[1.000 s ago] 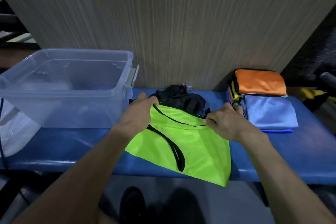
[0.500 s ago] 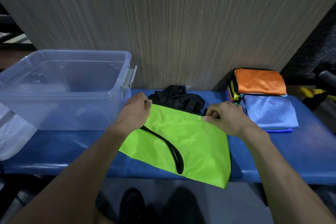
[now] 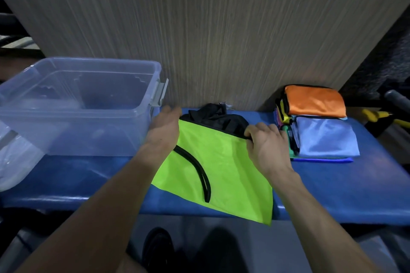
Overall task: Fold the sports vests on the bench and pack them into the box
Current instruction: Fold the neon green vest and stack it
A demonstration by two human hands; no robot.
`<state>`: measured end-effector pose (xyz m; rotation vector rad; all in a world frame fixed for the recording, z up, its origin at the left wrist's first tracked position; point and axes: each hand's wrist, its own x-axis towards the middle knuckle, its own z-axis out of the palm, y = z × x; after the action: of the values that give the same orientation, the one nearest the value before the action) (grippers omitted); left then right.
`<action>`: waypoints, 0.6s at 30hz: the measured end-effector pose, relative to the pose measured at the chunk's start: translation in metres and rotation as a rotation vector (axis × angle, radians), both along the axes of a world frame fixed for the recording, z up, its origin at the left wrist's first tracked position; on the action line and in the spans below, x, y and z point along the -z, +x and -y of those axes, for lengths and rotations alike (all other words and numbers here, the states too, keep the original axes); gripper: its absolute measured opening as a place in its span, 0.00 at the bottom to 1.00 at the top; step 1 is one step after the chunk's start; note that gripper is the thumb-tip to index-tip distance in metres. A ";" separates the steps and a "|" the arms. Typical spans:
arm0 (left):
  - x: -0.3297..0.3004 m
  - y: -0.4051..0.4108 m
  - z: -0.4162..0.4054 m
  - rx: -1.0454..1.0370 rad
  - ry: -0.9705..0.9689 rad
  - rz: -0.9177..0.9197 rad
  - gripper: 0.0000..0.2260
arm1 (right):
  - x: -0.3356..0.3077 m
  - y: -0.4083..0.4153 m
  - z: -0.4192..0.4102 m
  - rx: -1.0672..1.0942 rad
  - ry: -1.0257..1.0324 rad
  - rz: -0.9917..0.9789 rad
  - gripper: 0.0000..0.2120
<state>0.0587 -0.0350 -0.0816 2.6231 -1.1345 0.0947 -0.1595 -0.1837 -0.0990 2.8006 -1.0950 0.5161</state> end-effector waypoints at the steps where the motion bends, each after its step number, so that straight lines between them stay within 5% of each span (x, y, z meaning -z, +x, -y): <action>1: -0.001 -0.003 0.000 -0.020 0.043 0.020 0.21 | 0.000 -0.005 0.000 0.014 -0.021 0.038 0.06; 5: -0.014 -0.030 0.000 0.020 0.057 0.213 0.29 | -0.010 -0.034 0.005 0.087 0.053 0.160 0.05; 9: -0.011 -0.098 0.005 0.497 -0.147 0.234 0.20 | 0.000 -0.062 0.006 0.273 0.413 0.058 0.16; 13: 0.018 -0.132 0.002 0.578 0.266 0.130 0.35 | 0.001 -0.070 0.000 0.309 0.865 0.346 0.17; 18: 0.044 -0.108 -0.001 0.484 0.386 0.124 0.40 | -0.001 -0.065 -0.010 0.315 0.890 0.445 0.19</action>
<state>-0.0496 -0.0342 -0.1260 2.5868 -1.9684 -0.0691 -0.2246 -0.1740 -0.0978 3.1369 -2.2967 0.7902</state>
